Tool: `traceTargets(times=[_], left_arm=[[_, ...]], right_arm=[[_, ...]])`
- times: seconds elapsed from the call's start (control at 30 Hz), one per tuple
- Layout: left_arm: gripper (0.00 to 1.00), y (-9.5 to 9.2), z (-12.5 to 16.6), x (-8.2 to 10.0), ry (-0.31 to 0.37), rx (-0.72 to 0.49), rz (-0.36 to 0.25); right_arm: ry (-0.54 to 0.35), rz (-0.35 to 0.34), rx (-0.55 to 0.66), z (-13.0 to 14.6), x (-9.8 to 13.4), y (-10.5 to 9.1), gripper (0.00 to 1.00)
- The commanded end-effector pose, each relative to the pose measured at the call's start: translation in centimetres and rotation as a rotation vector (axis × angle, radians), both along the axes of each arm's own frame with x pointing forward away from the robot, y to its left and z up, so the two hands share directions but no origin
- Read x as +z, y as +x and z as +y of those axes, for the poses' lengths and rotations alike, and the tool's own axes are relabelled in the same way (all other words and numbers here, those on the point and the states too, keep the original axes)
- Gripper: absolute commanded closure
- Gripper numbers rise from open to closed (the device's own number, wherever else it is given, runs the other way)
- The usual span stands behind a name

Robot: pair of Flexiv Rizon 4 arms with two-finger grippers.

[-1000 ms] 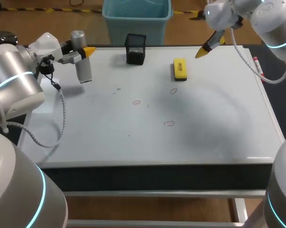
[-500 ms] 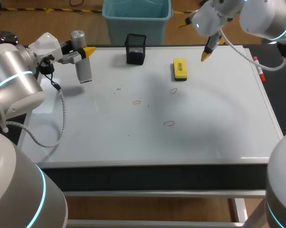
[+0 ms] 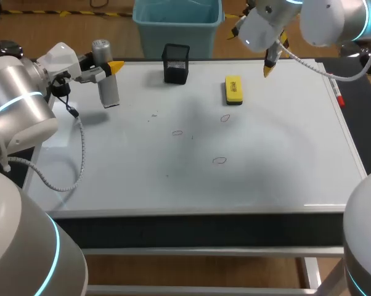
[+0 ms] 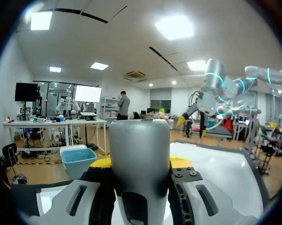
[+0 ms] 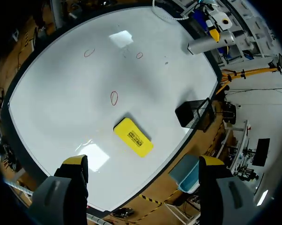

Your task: Pick up the inspection probe, press it on each red-marked spot on the whiteboard one by one, put down the probe, pick up the eraser, and wipe off all the red marks.

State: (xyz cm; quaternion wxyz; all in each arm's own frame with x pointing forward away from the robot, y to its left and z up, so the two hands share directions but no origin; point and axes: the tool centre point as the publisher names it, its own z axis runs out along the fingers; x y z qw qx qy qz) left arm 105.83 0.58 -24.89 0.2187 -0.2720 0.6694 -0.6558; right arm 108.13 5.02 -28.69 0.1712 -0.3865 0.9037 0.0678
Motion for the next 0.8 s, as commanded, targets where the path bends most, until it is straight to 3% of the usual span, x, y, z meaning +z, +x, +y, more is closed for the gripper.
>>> traceTargets(times=[0.03,0.17,0.4,0.57,0.8], left_arm=[[1.00,0.0,-0.1,0.0,-0.001,0.002,-0.002],[1.00,0.0,-0.1,0.0,-0.001,0.002,-0.002],[1.00,0.0,-0.1,0.0,-0.001,0.002,-0.002],[1.00,0.0,-0.1,0.0,-0.001,0.002,-0.002],[1.00,0.0,-0.1,0.0,-0.001,0.002,-0.002]], right_arm=[[-0.067,0.036,0.006,0.4,0.1,0.1,0.00],[-0.063,0.071,0.011,0.8,-0.9,0.7,0.00],[-0.076,0.119,0.146,1.3,-2.6,0.8,0.00],[-0.129,0.098,0.237,1.0,-4.2,1.2,0.00],[-0.126,0.075,0.373,0.7,-5.9,1.4,0.00]])
